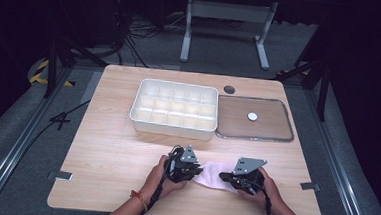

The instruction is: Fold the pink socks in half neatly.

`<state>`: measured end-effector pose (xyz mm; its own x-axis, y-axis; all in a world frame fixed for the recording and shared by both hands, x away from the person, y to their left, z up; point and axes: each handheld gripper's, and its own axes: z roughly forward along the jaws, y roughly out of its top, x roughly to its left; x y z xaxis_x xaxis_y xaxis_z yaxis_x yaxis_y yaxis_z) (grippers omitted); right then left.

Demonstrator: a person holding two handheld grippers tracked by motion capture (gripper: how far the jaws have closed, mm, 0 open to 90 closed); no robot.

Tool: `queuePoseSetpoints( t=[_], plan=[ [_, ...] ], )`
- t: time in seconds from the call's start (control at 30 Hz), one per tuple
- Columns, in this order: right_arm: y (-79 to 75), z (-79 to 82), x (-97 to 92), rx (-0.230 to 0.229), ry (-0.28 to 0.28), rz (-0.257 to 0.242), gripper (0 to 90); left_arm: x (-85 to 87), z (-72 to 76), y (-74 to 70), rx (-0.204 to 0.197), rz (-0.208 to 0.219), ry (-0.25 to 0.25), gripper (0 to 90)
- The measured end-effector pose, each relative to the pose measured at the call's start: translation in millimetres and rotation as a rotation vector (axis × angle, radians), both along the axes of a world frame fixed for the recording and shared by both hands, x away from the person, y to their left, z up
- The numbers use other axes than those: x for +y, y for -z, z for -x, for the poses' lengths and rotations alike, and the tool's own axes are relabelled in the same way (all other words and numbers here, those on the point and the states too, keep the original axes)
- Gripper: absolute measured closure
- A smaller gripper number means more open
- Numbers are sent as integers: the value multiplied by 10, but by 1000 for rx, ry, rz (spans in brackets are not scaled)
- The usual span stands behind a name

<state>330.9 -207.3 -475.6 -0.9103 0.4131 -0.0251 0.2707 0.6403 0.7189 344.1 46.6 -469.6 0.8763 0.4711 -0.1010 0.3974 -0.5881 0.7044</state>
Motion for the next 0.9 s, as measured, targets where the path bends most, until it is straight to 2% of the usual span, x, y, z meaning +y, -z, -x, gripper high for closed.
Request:
queuePoseSetpoints(
  t=[0.3, 0.43, 0.6, 0.83, 0.9],
  plan=[
    [-22, -41, 59, 4, -7, 23, 892, 54, 14, -71, -12, 30, 4, 809],
    [-23, -65, 101, 8, -7, 22, 893, 98, 10, -84, -4, 49, -22, 804],
    [-37, -95, 150, 12, -11, 28, 894, 127, 12, -86, -4, 34, -28, 805],
    [-108, -67, 262, -20, -9, -19, 895, 142, 4, -89, 0, 31, -28, 816],
    [-108, -75, 312, -19, -15, -14, 895, 144, 3, -89, -2, 27, -23, 817]
  ],
)
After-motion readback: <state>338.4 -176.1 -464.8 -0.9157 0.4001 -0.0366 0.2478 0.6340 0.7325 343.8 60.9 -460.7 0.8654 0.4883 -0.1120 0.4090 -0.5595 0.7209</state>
